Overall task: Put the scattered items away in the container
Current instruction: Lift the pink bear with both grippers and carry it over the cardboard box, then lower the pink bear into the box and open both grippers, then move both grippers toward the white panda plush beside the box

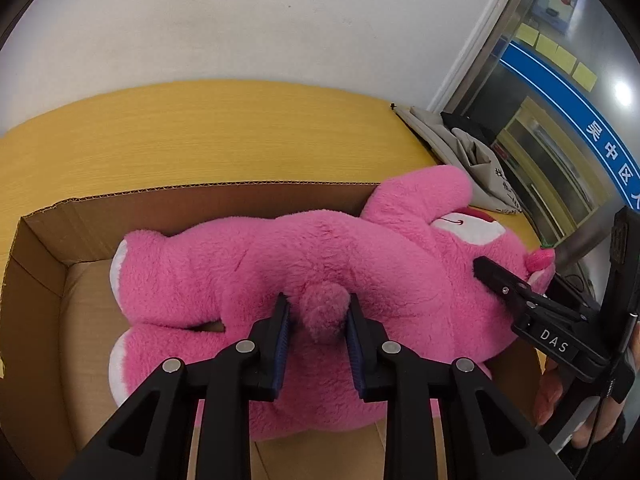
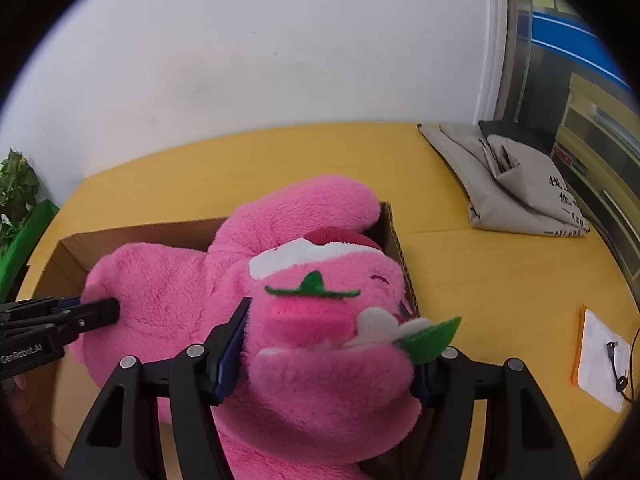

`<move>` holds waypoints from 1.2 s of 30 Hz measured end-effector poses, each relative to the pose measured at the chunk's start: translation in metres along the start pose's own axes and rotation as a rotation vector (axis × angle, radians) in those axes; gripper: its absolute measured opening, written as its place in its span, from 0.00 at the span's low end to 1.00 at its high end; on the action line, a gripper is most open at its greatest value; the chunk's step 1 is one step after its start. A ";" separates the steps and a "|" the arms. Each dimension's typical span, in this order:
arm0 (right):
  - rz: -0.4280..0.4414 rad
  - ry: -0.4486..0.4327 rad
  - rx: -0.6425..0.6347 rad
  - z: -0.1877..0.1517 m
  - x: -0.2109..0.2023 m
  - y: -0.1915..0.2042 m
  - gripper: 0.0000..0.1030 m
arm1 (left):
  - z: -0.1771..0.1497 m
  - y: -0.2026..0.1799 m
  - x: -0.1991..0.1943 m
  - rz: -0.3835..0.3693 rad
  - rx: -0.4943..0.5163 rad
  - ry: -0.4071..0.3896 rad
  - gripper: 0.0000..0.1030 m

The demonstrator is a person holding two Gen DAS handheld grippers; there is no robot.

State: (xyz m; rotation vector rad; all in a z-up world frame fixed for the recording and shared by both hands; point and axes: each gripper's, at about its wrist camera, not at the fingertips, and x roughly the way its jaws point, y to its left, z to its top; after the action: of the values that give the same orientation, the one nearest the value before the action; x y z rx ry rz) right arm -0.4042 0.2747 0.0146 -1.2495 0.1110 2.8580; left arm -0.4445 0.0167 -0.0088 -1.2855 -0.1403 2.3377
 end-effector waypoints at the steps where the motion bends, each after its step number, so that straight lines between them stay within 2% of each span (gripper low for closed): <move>1: 0.005 0.003 0.009 0.000 -0.002 -0.001 0.63 | 0.000 0.001 -0.002 0.005 0.009 0.000 0.25; 8: -0.018 0.039 0.010 -0.009 -0.017 0.007 0.63 | -0.002 0.008 -0.014 0.003 0.055 -0.004 0.26; 11: -0.020 0.069 0.007 -0.006 -0.009 0.006 0.63 | 0.002 0.010 -0.018 -0.004 0.053 0.000 0.27; 13: -0.027 0.082 0.004 -0.001 0.007 0.002 0.67 | 0.003 0.008 -0.023 0.007 0.067 0.001 0.29; 15: -0.022 0.070 0.013 0.003 0.017 -0.006 0.79 | 0.003 0.007 -0.030 0.036 0.079 0.001 0.29; 16: -0.005 0.064 0.011 0.004 0.019 -0.009 0.79 | 0.001 0.009 -0.037 0.052 0.084 -0.003 0.29; 18: 0.037 0.059 0.010 0.002 0.014 -0.014 0.80 | -0.004 0.012 -0.053 0.098 0.092 -0.015 0.42; 19: 0.045 0.051 0.004 0.000 0.008 -0.014 0.80 | -0.009 0.013 -0.064 0.120 0.094 -0.026 0.56; 20: 0.045 0.039 -0.017 -0.002 0.000 -0.013 0.80 | -0.015 0.014 -0.078 0.144 0.100 -0.045 0.65; 24: 0.042 -0.048 -0.079 -0.012 -0.049 -0.008 0.81 | -0.044 0.018 -0.130 0.190 0.107 -0.095 0.71; 29: 0.156 -0.122 -0.043 -0.033 -0.130 -0.018 0.81 | -0.096 0.007 -0.208 0.290 0.071 -0.191 0.89; 32: 0.169 -0.159 -0.029 -0.058 -0.180 -0.016 0.82 | -0.138 -0.005 -0.245 0.321 0.039 -0.250 1.00; 36: 0.171 -0.169 -0.064 -0.099 -0.223 -0.002 0.82 | -0.194 -0.023 -0.267 0.363 0.027 -0.270 1.00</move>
State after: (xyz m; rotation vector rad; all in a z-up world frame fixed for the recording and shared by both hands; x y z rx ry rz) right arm -0.1805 0.2713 0.1112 -1.0497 0.1298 3.1234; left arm -0.1559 -0.1074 0.0965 -1.0456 0.0437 2.8064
